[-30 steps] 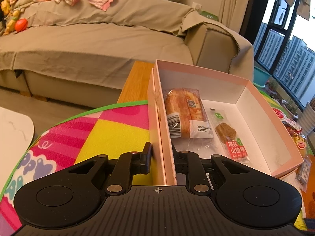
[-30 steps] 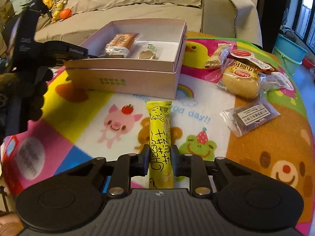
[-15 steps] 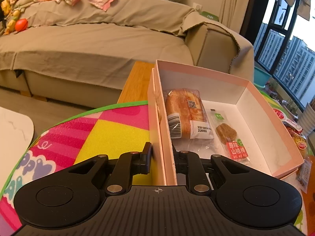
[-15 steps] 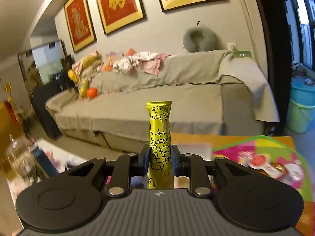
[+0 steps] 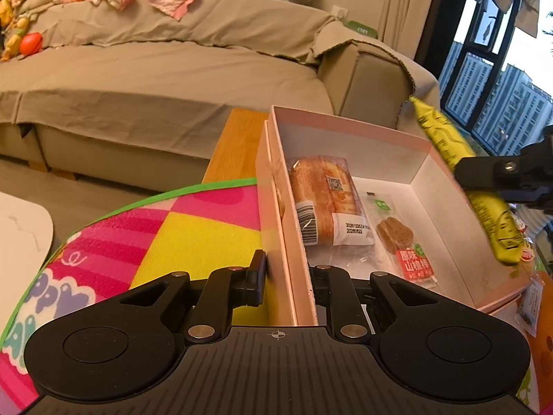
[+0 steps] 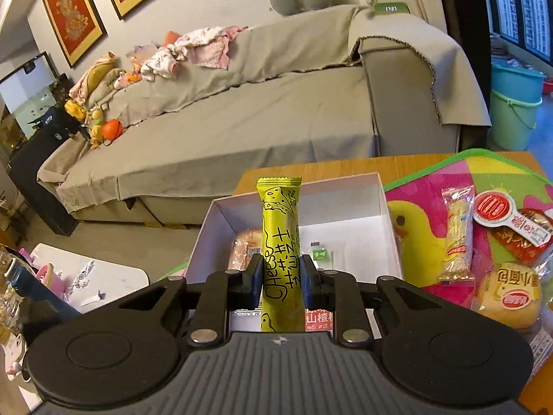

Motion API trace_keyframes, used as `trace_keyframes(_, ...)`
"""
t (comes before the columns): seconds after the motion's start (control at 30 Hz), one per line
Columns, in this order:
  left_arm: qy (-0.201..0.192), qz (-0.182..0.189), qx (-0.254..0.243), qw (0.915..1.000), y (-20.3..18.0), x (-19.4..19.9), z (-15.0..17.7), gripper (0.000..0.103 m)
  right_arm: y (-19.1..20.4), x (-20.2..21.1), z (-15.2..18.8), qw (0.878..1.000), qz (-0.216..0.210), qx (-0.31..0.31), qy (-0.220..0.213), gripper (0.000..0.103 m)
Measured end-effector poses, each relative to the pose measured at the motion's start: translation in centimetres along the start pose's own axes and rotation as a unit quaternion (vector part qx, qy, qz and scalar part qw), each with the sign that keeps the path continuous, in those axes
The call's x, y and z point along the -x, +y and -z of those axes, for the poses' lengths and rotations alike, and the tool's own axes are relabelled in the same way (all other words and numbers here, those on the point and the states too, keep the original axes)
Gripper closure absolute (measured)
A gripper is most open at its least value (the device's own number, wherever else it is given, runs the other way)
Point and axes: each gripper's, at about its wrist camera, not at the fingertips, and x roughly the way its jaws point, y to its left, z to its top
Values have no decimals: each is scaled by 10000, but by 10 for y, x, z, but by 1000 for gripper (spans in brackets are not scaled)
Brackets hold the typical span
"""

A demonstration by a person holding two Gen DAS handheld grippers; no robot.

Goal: Organize objects
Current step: 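Lower the yellow cheese stick into the box and open the right gripper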

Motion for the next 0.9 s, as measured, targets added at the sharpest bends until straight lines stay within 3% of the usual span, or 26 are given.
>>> trace_keyframes(0.23,0,2,5,10000,0,0,0,84,-3,-15,3,9993,-261,-190,207,79)
trace_keyframes(0.53,16,4,9,10000,-1,0,0,84,-13,27,2,9990,-291,192,-297,75)
trace_keyframes(0.7,20,-4,4,10000,-1,0,0,84,-39,69,12,9961,287,519,-651,62)
trace_keyframes(0.9,34,-50,11,10000,-2,-2,0,84,-96,109,41,9861,1393,498,-757,28)
